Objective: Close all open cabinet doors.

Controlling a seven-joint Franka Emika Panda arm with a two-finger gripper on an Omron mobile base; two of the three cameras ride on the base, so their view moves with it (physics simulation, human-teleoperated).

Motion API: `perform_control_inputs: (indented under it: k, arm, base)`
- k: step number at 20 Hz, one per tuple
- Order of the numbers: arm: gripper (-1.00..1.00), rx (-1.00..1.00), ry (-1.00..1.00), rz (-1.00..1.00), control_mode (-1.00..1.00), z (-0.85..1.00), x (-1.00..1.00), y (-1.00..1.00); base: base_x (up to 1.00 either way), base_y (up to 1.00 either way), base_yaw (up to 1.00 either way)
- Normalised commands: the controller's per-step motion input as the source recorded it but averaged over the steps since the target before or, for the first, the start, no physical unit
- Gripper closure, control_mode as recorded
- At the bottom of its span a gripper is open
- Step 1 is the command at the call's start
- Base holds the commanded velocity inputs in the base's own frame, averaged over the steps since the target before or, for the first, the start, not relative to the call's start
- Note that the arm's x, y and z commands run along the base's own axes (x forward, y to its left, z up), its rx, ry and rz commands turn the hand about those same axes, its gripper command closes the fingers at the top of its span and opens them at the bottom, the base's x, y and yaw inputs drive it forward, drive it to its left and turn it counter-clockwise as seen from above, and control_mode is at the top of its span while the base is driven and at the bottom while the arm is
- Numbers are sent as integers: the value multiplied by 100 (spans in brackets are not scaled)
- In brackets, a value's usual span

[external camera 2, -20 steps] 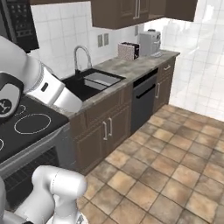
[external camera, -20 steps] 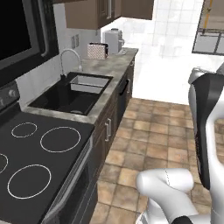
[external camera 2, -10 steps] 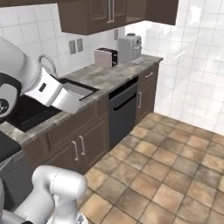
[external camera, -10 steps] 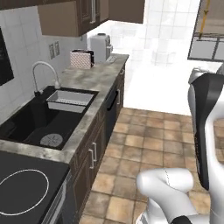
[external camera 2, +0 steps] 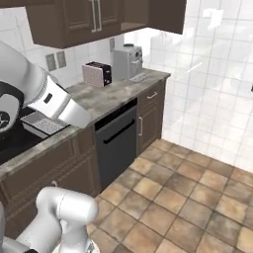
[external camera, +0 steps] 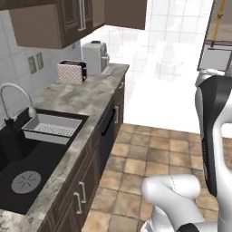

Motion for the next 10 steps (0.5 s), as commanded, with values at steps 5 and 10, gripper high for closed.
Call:
perform_control_inputs:
  k: [5,10]
  arm:
    - [-100,0,0,0,100,0,0,0]
    - [-100,0,0,0,100,0,0,0]
  base:
    - [100,-31,0]
    - [100,-29,2]
